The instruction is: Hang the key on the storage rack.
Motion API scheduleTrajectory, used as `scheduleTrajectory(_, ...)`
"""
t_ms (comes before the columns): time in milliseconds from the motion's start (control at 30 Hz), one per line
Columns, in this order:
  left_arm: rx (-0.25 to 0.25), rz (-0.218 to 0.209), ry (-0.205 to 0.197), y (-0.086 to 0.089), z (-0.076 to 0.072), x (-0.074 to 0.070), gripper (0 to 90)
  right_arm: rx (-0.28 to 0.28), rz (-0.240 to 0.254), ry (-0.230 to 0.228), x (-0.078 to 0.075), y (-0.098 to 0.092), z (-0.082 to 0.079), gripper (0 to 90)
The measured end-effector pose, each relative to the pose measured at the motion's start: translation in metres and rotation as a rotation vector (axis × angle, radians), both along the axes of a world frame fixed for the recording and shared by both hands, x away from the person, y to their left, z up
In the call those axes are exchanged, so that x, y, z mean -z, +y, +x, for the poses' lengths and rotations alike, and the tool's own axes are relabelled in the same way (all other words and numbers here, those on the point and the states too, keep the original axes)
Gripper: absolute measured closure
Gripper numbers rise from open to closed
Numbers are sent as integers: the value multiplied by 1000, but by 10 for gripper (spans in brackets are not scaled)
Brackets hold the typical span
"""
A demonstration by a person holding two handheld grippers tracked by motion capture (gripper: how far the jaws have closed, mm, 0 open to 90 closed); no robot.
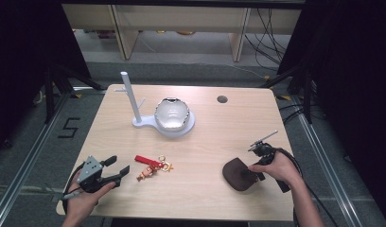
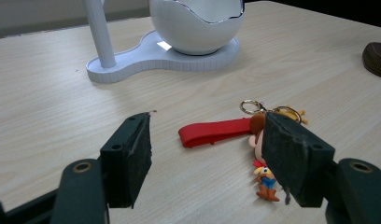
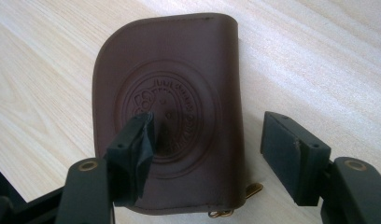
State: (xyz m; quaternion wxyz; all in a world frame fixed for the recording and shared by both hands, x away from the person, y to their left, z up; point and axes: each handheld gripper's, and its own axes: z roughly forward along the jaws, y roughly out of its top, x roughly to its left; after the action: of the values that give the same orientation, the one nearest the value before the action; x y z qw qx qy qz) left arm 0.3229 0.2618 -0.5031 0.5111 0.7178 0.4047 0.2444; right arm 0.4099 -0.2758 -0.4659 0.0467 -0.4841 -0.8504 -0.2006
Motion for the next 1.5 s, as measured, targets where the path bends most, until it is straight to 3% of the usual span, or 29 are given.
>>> scheduleTrajectory(300, 7, -10, 1, -1, 1, 1, 326, 10, 22, 26, 1, 0, 4, 373)
scheduleTrajectory(367, 5, -7, 1, -1, 1, 2, 326, -11, 27, 72, 5, -2, 7, 363)
scheduleTrajectory(433, 5, -6, 5, -1, 0, 2, 326, 15, 28, 77, 7, -1, 7, 353)
scheduleTrajectory(467, 4, -5, 7, -1, 0, 2, 326, 11, 68, 79, 10, -3, 8, 347)
scheduleTrajectory(500, 4, -5, 7, -1, 0, 2, 326, 11, 68, 79, 10, -3, 8, 347)
scheduleTrajectory(600, 4, -6, 10, -1, -1, 3, 326, 104, 113, 174, 14, -3, 7, 389)
scheduleTrajectory(667, 3, -6, 11, -1, -1, 3, 327, 99, 125, 183, 14, -6, 7, 434)
scheduleTrajectory(700, 8, -13, 9, -2, 0, 4, 327, 76, 169, 171, 18, -9, 8, 457)
scheduleTrajectory(733, 9, -10, 9, -2, 0, 4, 326, 123, 174, 223, 16, -9, 6, 467)
scheduleTrajectory(767, 9, -10, 9, -2, 0, 4, 327, 123, 174, 223, 16, -9, 6, 467)
scheduleTrajectory(1000, 12, -9, 9, -3, 0, 4, 327, 118, 143, 182, 9, -4, 0, 495)
scheduleTrajectory(1033, 5, 3, 15, -2, -1, 4, 329, 62, 149, 117, 10, -4, 1, 517)
scheduleTrajectory(1067, 6, -11, 12, -2, 0, 4, 329, 53, 130, 104, 8, -4, 1, 531)
scheduleTrajectory(1167, 6, -14, 9, -1, 0, 4, 330, 38, 133, 92, 1, -2, -1, 570)
scheduleTrajectory(1200, 5, -9, 15, -1, 0, 4, 330, 89, 129, 146, -4, 4, -4, 576)
scheduleTrajectory(1233, 5, -7, 11, -1, 0, 3, 331, 31, 93, 66, -7, 3, -4, 597)
scheduleTrajectory(1300, 3, -4, 11, -1, -1, 3, 331, 0, 97, 68, -14, 5, -5, 613)
scheduleTrajectory(1333, 3, -4, 11, -1, -1, 3, 331, 30, 105, 103, -19, 11, -11, 614)
scheduleTrajectory(1367, 2, -3, 12, 0, -1, 3, 331, 30, 105, 103, -19, 11, -11, 614)
scheduleTrajectory(1400, 2, 0, 13, 0, -1, 3, 332, -4, 62, 2, -18, 10, -9, 615)
scheduleTrajectory(1433, 1, -1, 14, 0, -1, 4, 333, -15, 30, -19, -23, 15, -12, 634)
scheduleTrajectory(1467, 1, -1, 14, 0, -1, 4, 333, -15, 30, -19, -23, 15, -12, 634)
scheduleTrajectory(1500, -1, -2, 15, 0, -1, 3, 334, -19, 4, -68, -30, 19, -16, 635)
